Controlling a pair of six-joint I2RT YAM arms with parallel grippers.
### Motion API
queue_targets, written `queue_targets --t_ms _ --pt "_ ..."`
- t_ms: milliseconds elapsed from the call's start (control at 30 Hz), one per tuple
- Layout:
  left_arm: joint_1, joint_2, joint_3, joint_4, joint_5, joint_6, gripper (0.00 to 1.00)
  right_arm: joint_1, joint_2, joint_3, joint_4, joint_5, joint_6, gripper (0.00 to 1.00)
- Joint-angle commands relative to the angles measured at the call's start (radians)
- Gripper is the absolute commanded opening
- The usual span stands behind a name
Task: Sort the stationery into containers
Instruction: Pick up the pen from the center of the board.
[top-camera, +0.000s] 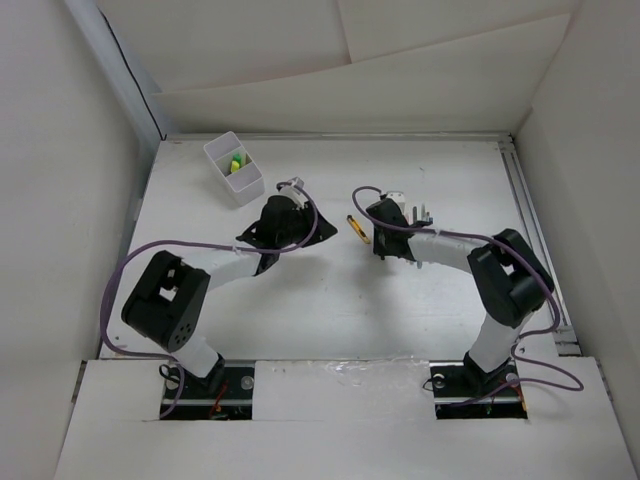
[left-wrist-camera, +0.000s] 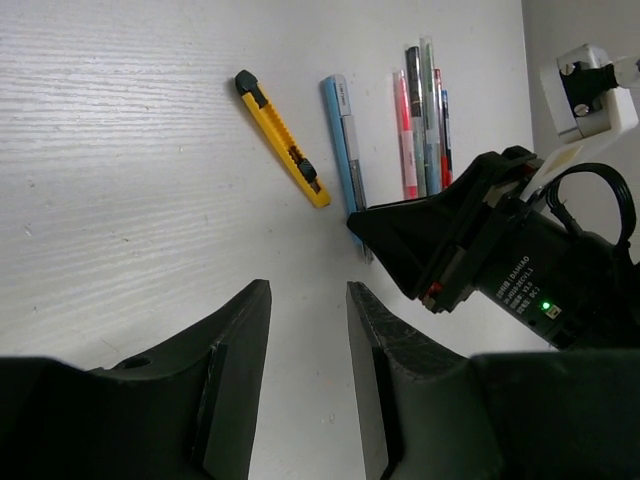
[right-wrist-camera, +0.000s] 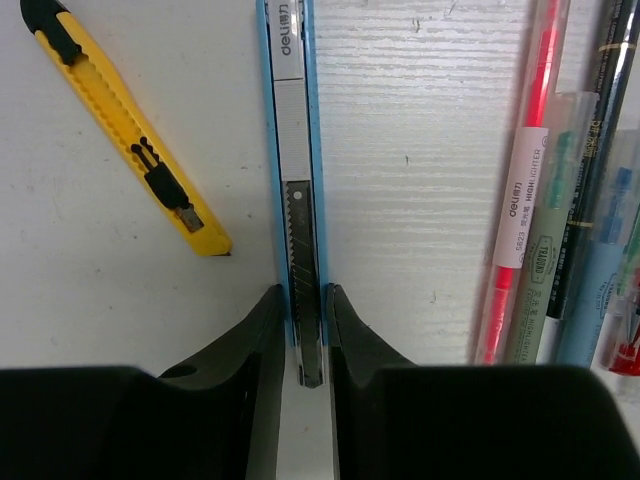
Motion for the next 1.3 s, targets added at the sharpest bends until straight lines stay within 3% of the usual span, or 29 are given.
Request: queue_targets --t_ms 0,367,500,767,1267 --pt "0.003 -0.063 0.007 0.062 0.007 0.007 0.33 0.008 -0.001 0.007 -0.015 0.023 0.025 0.00" --pt "0.003 -0.003 0.054 0.130 0.122 -0.048 0.48 -0.001 -0.222 -0.100 0.070 -0.088 -0.015 0.00" --pt "0.003 0.020 0.095 0.119 0.140 -0.048 0.43 -0.001 -0.281 -0.137 0.091 -0.124 -0.025 0.00" --pt "0.003 0.083 0.182 0.099 0.160 -0.057 0.43 0.039 -0.334 -0.148 0.128 -0.207 -0.036 0.00" --pt "-0.006 0.181 0.295 -0.031 -0.013 0.001 0.41 0.113 -0.363 -0.139 0.148 -0.218 -0.036 0.00"
